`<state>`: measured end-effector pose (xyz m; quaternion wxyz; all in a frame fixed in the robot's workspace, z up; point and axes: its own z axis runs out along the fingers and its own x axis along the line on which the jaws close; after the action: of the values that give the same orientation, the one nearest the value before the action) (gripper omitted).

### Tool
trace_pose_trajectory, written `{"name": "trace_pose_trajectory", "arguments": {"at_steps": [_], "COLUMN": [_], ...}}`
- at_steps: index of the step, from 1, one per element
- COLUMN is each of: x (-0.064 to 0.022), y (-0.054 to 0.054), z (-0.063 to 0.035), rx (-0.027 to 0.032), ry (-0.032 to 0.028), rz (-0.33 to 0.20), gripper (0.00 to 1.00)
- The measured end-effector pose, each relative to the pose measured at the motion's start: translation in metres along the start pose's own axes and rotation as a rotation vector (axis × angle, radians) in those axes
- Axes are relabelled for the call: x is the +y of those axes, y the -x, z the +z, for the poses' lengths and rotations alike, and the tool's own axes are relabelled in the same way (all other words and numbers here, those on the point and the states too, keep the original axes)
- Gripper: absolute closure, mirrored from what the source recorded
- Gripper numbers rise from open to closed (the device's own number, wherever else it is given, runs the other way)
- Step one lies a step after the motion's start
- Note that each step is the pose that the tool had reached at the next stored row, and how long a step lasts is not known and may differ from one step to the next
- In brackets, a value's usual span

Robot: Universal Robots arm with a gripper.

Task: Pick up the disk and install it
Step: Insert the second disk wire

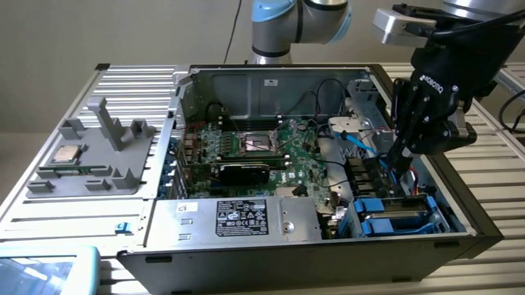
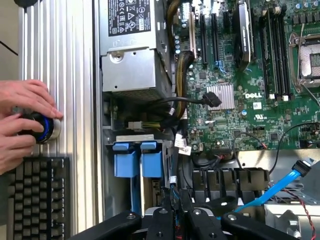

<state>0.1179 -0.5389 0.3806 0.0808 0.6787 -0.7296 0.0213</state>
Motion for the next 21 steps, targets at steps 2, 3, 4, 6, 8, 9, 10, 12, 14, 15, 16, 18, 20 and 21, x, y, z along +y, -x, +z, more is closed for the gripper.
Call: {"name": "trace_pose_trajectory", "arguments": {"at_steps": [2, 3, 4, 6, 8, 9, 10, 12, 14, 15, 16, 18, 20, 21], "x": [-0.0009, -0.0013, -0.0016, -0.0023, -0.0029, -0.0031, -0.0033, -0.0033, -0.0032, -0.0029, -0.0028, -0.0021, -0.0011, -0.0005], "y": [-0.008, -0.011, -0.013, -0.018, -0.022, -0.023, -0.023, -0.023, -0.023, -0.023, -0.023, -0.023, -0.024, -0.025], "z": [0.0037, 0.0059, 0.0079, 0.0123, 0.0162, 0.0178, 0.0188, 0.0189, 0.0190, 0.0194, 0.0201, 0.0215, 0.0222, 0.0224], "rx": [-0.0096, -0.0129, -0.0150, -0.0199, -0.0251, -0.0278, -0.0306, -0.0313, -0.0312, -0.0326, -0.0383, -0.0520, -0.0611, -0.0622], "ry": [0.0006, 0.0009, 0.0010, 0.0013, 0.0015, 0.0016, 0.0007, 0.0002, 0.0000, -0.0016, -0.0034, -0.0066, -0.0092, -0.0100], "rz": [-0.001, -0.001, -0.001, -0.002, -0.002, -0.002, -0.003, -0.003, -0.003, -0.002, -0.003, -0.004, -0.004, -0.004], "gripper": [0.84, 0.84, 0.84, 0.84, 0.84, 0.84, 0.84, 0.84, 0.84, 0.84, 0.84, 0.84, 0.84, 0.84]}}
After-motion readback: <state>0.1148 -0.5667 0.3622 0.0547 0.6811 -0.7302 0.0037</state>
